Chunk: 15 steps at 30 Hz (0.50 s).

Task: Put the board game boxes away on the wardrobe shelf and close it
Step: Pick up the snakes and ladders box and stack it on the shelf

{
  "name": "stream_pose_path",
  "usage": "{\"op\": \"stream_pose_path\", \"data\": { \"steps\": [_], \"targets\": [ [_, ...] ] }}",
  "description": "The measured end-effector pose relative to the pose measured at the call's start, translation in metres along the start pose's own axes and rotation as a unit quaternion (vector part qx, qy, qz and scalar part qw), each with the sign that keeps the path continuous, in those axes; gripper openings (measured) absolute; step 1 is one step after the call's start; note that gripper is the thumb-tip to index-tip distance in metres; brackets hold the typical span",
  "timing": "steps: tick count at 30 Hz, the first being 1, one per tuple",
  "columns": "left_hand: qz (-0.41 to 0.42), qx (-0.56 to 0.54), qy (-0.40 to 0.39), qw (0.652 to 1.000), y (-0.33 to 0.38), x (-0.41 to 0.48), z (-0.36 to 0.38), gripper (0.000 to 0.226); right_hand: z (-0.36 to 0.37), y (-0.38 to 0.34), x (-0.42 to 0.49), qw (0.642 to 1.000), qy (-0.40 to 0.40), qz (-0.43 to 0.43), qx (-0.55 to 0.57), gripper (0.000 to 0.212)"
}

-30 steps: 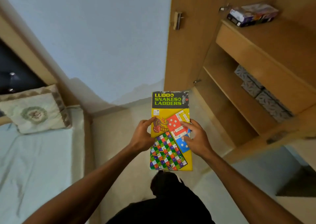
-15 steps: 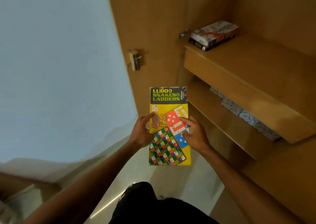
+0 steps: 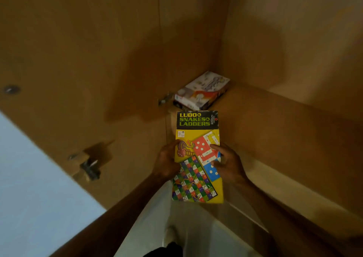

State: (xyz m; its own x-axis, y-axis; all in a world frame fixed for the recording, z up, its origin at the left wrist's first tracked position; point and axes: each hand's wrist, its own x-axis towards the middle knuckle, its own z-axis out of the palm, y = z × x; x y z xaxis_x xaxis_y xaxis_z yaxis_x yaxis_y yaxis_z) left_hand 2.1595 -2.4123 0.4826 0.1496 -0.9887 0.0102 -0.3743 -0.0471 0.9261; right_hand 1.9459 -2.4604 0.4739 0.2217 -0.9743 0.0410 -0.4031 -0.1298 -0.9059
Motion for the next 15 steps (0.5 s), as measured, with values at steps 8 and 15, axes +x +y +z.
{"op": "stream_pose_path", "data": {
  "steps": [8,15],
  "targets": [
    [0.054,0.005,-0.02,0.998,0.047,0.18,-0.003,0.042,-0.03,-0.006,0.178,0.999,0.02,0.032,0.02,0.049],
    [0.039,0.05,-0.156,0.986,0.066,0.274,0.0,0.077,-0.059,-0.002,0.291,0.998,0.043,0.045,-0.008,0.043]
  ]
}}
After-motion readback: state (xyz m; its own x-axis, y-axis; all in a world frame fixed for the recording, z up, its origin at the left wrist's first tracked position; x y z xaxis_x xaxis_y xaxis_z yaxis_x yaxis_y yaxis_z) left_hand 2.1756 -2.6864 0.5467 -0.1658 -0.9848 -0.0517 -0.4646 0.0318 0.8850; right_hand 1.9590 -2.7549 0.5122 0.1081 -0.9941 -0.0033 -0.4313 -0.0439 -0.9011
